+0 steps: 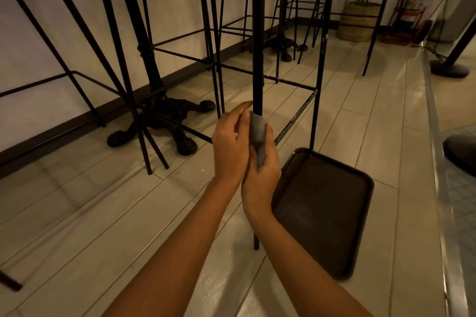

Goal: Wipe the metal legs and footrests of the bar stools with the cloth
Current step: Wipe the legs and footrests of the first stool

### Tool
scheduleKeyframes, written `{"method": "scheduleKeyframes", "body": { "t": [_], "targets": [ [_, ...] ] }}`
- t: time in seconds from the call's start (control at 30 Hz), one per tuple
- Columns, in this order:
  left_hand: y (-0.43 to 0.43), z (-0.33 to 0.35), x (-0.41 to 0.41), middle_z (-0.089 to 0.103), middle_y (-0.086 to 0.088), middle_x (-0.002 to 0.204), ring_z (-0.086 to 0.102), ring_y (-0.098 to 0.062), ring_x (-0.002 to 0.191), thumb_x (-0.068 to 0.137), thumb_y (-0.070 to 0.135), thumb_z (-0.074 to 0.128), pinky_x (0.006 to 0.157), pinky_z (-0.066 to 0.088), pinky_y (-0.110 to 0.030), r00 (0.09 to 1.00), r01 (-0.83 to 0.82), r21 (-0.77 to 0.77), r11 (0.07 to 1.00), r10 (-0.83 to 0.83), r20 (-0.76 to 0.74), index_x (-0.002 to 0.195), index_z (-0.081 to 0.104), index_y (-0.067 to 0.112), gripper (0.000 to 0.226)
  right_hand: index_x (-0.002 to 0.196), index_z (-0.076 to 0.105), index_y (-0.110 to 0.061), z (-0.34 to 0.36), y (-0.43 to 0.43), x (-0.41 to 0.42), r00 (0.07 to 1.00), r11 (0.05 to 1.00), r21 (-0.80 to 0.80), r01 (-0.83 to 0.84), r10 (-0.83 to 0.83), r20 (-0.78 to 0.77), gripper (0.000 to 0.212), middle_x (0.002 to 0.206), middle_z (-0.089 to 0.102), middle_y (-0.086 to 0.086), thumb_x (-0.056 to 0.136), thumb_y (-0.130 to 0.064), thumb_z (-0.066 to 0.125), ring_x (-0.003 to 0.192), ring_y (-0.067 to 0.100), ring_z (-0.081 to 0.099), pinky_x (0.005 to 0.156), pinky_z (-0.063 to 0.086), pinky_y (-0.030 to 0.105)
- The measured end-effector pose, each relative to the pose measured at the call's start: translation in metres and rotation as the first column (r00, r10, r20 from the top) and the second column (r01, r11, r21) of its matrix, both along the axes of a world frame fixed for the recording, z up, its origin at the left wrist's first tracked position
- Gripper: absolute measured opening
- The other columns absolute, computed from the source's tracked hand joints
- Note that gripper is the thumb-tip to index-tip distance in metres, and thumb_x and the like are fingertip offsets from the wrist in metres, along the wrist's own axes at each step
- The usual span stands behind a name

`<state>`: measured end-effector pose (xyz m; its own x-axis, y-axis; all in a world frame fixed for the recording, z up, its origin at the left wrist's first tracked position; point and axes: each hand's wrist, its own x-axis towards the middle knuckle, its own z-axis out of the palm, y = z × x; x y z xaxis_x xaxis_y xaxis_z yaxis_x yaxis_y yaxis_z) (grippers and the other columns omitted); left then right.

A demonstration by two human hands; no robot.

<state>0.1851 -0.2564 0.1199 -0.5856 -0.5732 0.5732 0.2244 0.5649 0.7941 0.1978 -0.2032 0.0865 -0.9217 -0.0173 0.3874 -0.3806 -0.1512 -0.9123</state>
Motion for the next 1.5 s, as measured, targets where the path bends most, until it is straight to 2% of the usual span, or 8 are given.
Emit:
{"method": "scheduleKeyframes", "body": {
  "t": [0.23, 0.43, 0.67, 0.8, 1.03, 1.27, 1.4, 1.5],
  "targets": [
    [-0.016, -0.038, 0.005, 0.063, -0.005, 0.094, 0.059, -0.009, 0.084, 0.1, 0.026, 0.036, 0.07, 0.047, -0.018, 0.969, 0.088, 0.22, 0.971, -0.135, 0.205, 0.102, 0.061, 0.014, 0.028, 0.135, 0.041, -0.012, -0.009, 0.006, -0.01, 1.0, 0.998, 0.061, 0.016, -0.014, -0.024, 0.045, 0.135, 0.052, 0.005, 0.093, -0.001, 0.047, 0.125, 0.011, 0.047, 0.102, 0.041, 0.016],
    [-0.027, -0.084, 0.005, 0.056, -0.004, 0.127, 0.045, -0.016, 0.124, 0.1, 0.027, 0.036, 0.103, 0.041, -0.037, 0.911, 0.242, -0.018, 0.97, -0.221, 0.348, 0.118, 0.056, 0.019, 0.029, 0.138, 0.036, -0.015, -0.009, 0.007, -0.011, 1.0, 0.996, 0.086, -0.02, 0.022, -0.018, 0.046, 0.133, 0.049, -0.002, 0.094, -0.005, 0.045, 0.124, 0.007, 0.046, 0.101, 0.039, 0.013],
    [-0.027, -0.091, 0.005, 0.048, 0.0, 0.134, 0.033, -0.015, 0.133, 0.098, 0.024, 0.044, 0.107, 0.037, -0.036, 0.906, 0.274, -0.201, 0.94, -0.182, 0.382, 0.123, 0.056, 0.016, 0.028, 0.138, 0.033, -0.023, -0.007, 0.003, -0.012, 0.998, 0.996, 0.088, 0.023, -0.018, -0.058, 0.05, 0.128, 0.054, 0.0, 0.093, -0.009, 0.05, 0.117, 0.011, 0.054, 0.098, 0.048, 0.028],
    [-0.028, -0.088, 0.007, 0.048, -0.002, 0.132, 0.037, -0.014, 0.129, 0.098, 0.02, 0.044, 0.105, 0.038, -0.032, 0.909, 0.287, -0.235, 0.929, -0.186, 0.373, 0.124, 0.055, 0.014, 0.029, 0.135, 0.039, -0.018, -0.019, 0.004, -0.012, 0.997, 0.994, 0.088, 0.071, -0.067, -0.041, 0.044, 0.125, 0.059, 0.013, 0.093, -0.006, 0.048, 0.115, 0.019, 0.057, 0.096, 0.049, 0.03],
    [-0.03, -0.088, 0.008, 0.048, -0.01, 0.127, 0.043, -0.002, 0.109, 0.099, 0.014, 0.037, 0.084, 0.031, 0.004, 0.905, 0.267, -0.118, 0.956, -0.207, 0.372, 0.126, 0.046, 0.008, 0.029, 0.131, 0.044, -0.008, -0.039, 0.011, -0.005, 0.995, 0.986, 0.134, 0.1, -0.096, -0.034, 0.043, 0.119, 0.062, 0.02, 0.089, 0.004, 0.047, 0.103, 0.02, 0.06, 0.096, 0.049, 0.035],
    [-0.034, -0.091, 0.007, 0.051, -0.01, 0.119, 0.047, -0.009, 0.108, 0.096, 0.009, 0.044, 0.084, 0.036, -0.005, 0.914, 0.291, -0.208, 0.934, -0.206, 0.35, 0.12, 0.05, 0.006, 0.025, 0.132, 0.045, -0.01, -0.031, 0.006, -0.005, 0.996, 0.991, 0.098, 0.094, -0.093, -0.015, 0.043, 0.126, 0.059, 0.011, 0.091, 0.003, 0.047, 0.116, 0.018, 0.057, 0.096, 0.048, 0.025],
    [-0.031, -0.092, 0.006, 0.05, -0.004, 0.109, 0.049, 0.01, 0.093, 0.096, 0.006, 0.042, 0.078, 0.038, -0.001, 0.923, 0.259, -0.11, 0.96, -0.213, 0.32, 0.113, 0.053, 0.004, 0.02, 0.13, 0.048, -0.008, -0.047, 0.009, 0.0, 0.991, 0.987, 0.091, 0.129, -0.126, -0.038, 0.042, 0.124, 0.057, 0.001, 0.09, 0.004, 0.049, 0.111, -0.003, 0.055, 0.096, 0.045, 0.014],
    [-0.03, -0.093, 0.003, 0.053, -0.008, 0.113, 0.052, -0.006, 0.101, 0.096, 0.014, 0.04, 0.088, 0.04, -0.011, 0.927, 0.235, -0.166, 0.958, -0.17, 0.334, 0.106, 0.055, 0.01, 0.018, 0.128, 0.05, -0.007, -0.058, 0.011, 0.002, 0.992, 0.988, 0.089, 0.124, -0.12, -0.047, 0.041, 0.131, 0.055, 0.01, 0.089, 0.005, 0.05, 0.124, 0.013, 0.05, 0.104, 0.041, 0.023]
  ]
}}
